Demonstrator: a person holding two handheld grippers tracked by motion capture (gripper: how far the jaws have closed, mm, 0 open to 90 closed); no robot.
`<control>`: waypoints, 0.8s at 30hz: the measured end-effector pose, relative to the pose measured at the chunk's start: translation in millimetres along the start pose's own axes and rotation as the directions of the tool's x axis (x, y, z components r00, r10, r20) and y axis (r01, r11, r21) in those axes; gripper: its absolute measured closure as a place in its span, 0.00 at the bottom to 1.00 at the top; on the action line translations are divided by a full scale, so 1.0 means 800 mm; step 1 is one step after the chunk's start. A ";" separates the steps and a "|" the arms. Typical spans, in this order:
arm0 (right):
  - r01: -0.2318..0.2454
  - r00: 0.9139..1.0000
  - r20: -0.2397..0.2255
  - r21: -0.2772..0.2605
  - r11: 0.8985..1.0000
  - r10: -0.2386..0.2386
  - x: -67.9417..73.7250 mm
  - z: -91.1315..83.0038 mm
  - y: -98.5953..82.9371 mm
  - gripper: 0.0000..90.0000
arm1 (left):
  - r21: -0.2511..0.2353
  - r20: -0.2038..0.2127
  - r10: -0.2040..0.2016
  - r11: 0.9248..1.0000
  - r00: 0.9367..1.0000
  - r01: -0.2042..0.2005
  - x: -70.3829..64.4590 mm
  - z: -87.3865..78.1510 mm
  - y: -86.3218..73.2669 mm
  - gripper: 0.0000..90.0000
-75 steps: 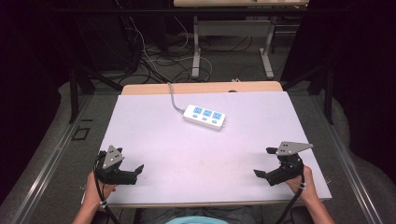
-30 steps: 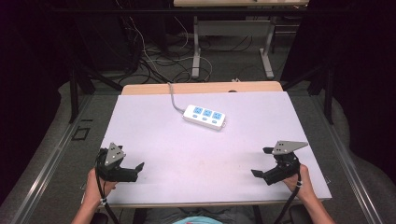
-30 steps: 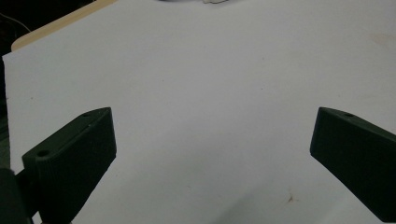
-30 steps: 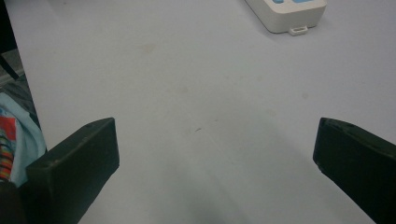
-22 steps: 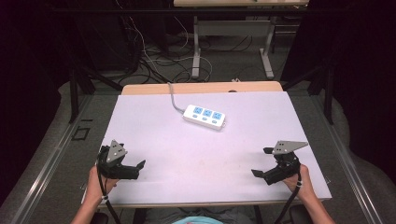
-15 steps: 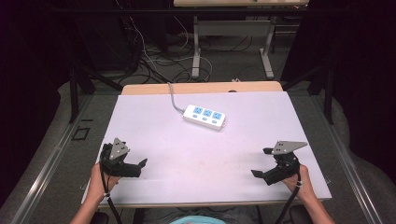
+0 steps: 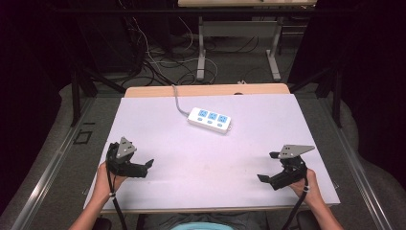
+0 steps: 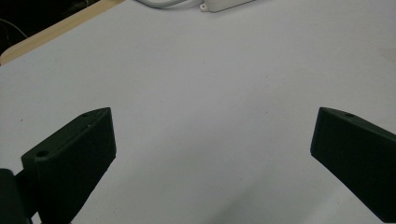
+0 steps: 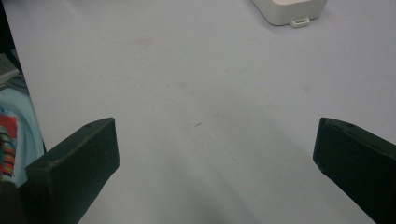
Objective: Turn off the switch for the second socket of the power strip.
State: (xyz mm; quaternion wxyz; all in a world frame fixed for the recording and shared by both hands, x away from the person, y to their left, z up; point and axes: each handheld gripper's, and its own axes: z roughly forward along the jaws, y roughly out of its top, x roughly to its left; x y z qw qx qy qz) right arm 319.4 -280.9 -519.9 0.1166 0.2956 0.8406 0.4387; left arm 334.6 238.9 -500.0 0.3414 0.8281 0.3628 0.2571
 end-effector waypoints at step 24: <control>0.004 1.000 -0.004 0.004 1.000 -0.004 0.000 0.000 0.000 0.00 | 0.008 0.004 0.014 1.000 1.000 -0.014 0.009 0.030 0.041 0.00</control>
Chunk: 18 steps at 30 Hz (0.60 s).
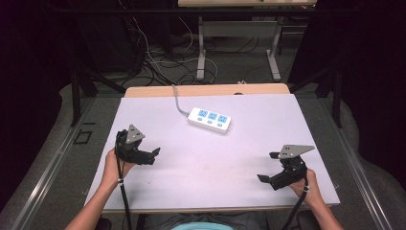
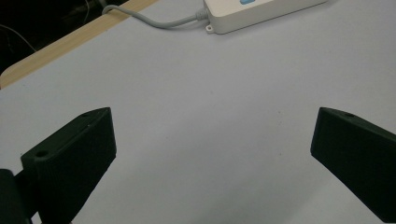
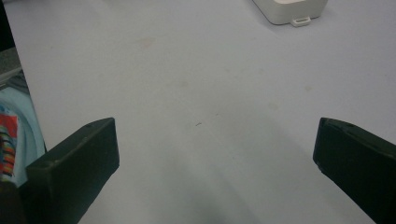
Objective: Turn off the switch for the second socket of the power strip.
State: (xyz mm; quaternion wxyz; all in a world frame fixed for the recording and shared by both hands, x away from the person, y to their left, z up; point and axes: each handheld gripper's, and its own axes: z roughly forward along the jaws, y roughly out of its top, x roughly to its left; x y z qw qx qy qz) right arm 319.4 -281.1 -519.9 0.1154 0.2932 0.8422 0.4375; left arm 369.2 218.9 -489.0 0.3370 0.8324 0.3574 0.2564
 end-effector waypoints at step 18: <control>-0.001 1.000 -0.009 0.024 1.000 0.002 0.000 0.001 0.000 0.00 | 0.006 0.026 -0.017 1.000 1.000 0.017 0.002 0.028 0.020 0.00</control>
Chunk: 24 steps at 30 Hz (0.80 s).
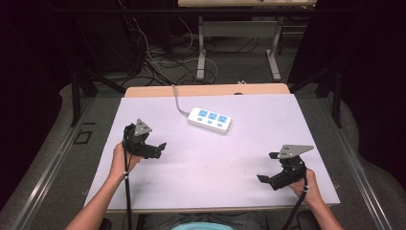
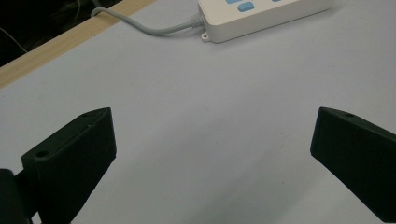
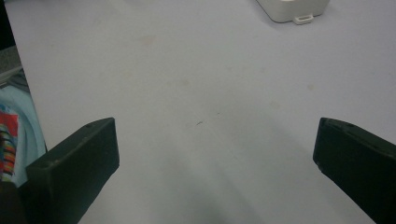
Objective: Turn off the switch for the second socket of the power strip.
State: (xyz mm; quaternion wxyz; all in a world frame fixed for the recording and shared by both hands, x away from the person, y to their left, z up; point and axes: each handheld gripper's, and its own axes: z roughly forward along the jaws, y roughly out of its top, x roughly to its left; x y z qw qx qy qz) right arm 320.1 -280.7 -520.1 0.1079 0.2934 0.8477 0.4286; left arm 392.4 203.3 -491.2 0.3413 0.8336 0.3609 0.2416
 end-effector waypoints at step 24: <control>-0.004 1.000 0.005 -0.008 1.000 0.004 -0.001 0.001 -0.001 0.00 | 0.023 0.036 -0.003 1.000 0.999 0.002 0.004 0.038 0.024 0.00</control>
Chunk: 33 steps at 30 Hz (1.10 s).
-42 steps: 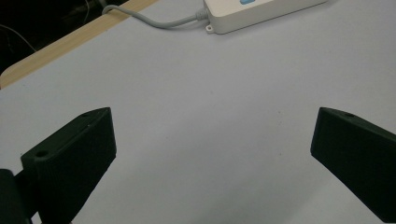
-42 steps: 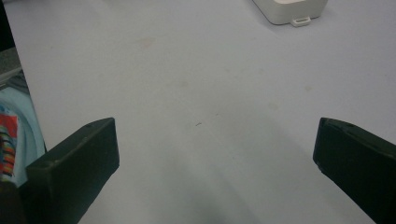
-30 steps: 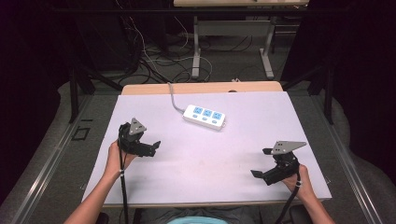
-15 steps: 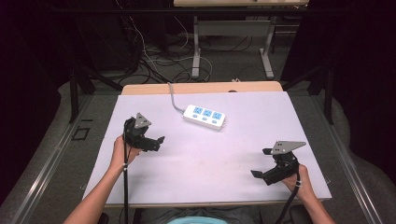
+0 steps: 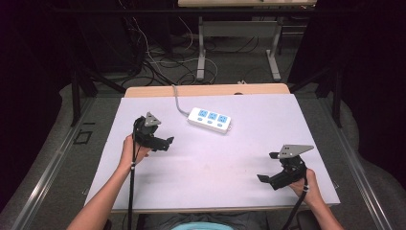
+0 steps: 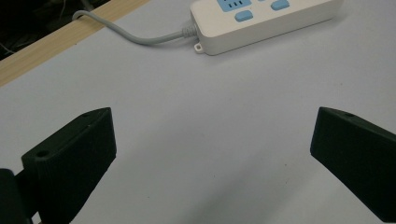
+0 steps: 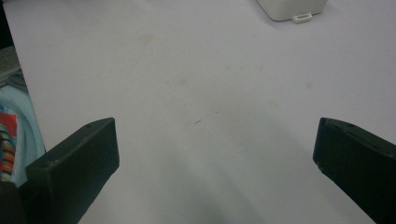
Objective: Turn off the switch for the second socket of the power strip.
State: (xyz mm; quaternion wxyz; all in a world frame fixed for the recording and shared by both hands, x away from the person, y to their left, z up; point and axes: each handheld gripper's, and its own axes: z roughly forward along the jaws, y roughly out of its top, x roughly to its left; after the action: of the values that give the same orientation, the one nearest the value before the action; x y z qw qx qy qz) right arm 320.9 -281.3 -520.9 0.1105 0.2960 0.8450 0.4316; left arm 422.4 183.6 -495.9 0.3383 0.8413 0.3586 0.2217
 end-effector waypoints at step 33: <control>-0.002 1.000 -0.007 0.002 1.000 0.002 0.000 0.000 0.000 0.00 | 0.002 0.014 0.003 1.000 1.000 -0.003 0.009 0.038 0.044 0.00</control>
State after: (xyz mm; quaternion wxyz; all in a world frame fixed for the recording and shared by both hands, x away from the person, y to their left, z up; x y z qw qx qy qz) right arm 321.2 -281.1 -520.9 0.1070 0.2953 0.8454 0.4320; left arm 461.9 158.8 -489.9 0.3397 0.8437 0.3550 0.2162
